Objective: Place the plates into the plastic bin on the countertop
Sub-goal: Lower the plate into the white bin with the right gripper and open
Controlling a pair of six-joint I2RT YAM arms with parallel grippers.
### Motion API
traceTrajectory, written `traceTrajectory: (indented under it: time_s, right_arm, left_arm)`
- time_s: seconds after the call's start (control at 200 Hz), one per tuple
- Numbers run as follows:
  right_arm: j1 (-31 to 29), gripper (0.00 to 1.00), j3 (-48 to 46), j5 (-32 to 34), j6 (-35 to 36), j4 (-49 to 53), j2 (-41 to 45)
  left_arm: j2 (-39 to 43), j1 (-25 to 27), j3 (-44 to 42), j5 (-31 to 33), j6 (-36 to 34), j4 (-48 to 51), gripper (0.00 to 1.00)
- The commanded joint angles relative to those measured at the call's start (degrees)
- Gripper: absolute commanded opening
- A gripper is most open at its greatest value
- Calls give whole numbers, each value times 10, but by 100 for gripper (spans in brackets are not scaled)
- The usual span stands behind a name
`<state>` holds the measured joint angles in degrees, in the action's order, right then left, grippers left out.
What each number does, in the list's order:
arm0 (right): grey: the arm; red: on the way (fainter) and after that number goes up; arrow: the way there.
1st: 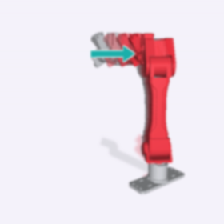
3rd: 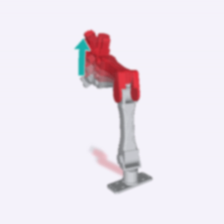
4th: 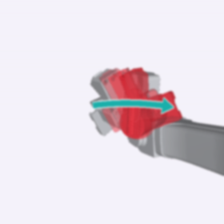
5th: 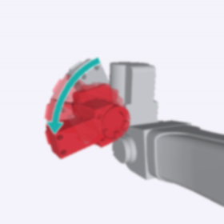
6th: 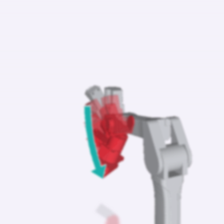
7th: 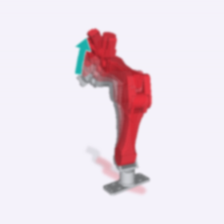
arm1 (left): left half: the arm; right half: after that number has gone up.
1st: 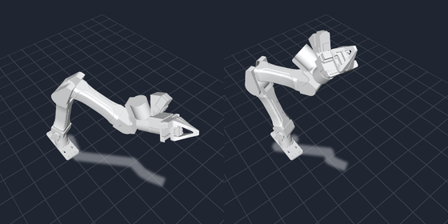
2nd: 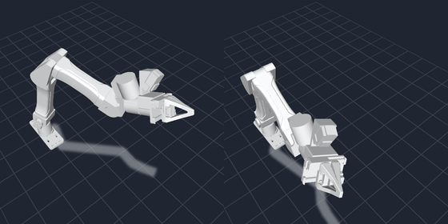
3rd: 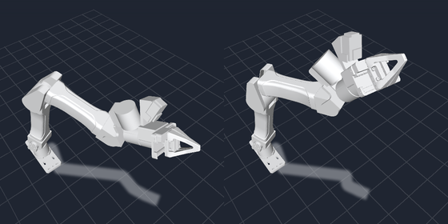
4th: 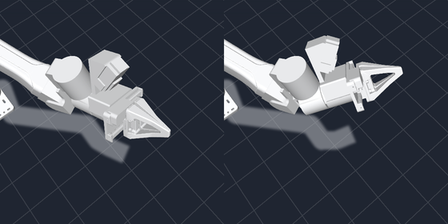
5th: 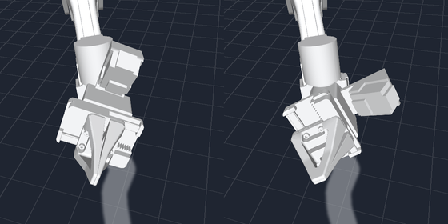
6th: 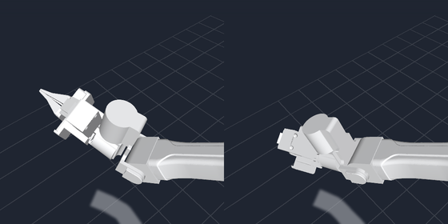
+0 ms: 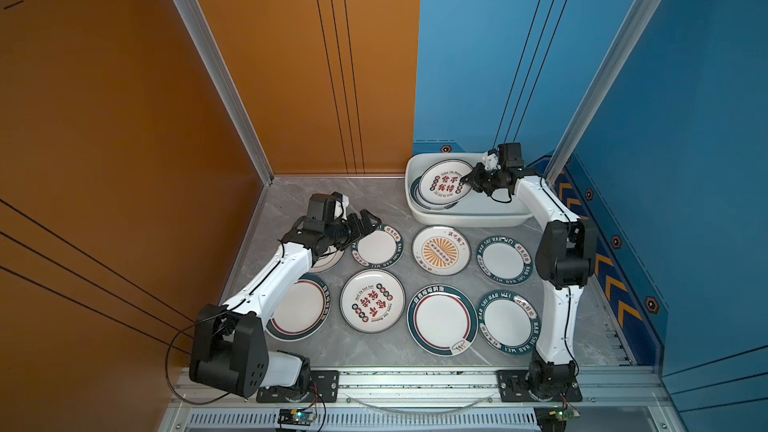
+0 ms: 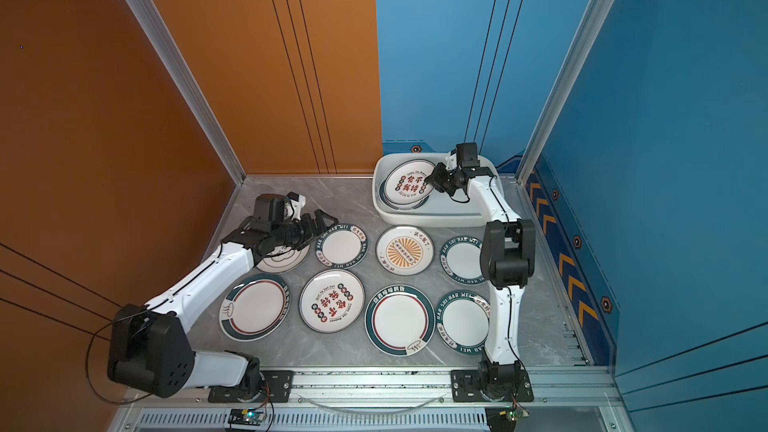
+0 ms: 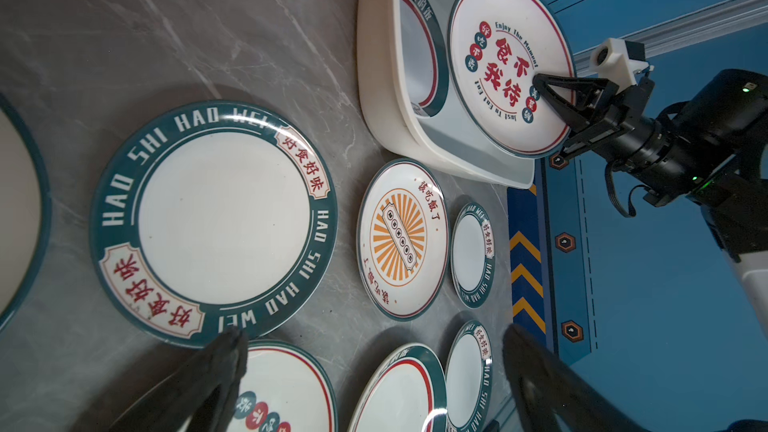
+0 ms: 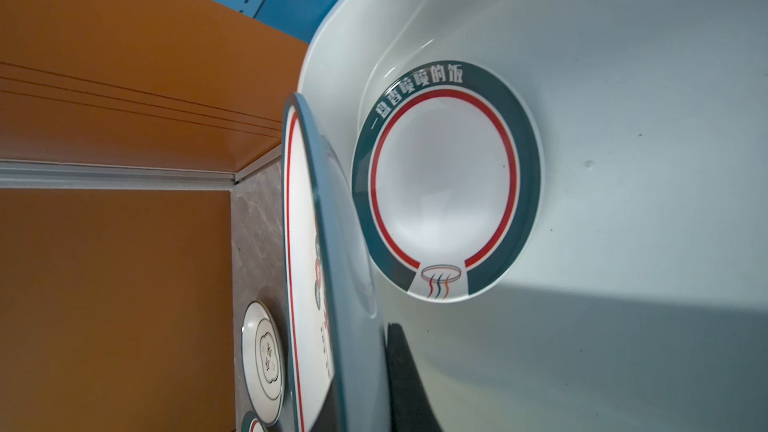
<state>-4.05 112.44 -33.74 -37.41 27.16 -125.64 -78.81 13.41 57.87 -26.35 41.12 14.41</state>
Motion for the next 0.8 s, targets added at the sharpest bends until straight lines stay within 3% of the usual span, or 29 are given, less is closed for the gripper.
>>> traceTrajectory:
  time_s: [0.0, 0.395, 0.796]
  right_arm:
    - [1, 0, 58, 19, -12, 33, -29]
    - [4, 0, 200, 36, -7, 96, -149]
    - [-4, 0, 218, 58, -3, 102, -193]
  left_arm:
    - [18, -8, -15, -2, -19, 22, 98]
    - [26, -33, -51, -25, -14, 2, 98]
    - [8, -42, -46, -36, -21, 1, 98]
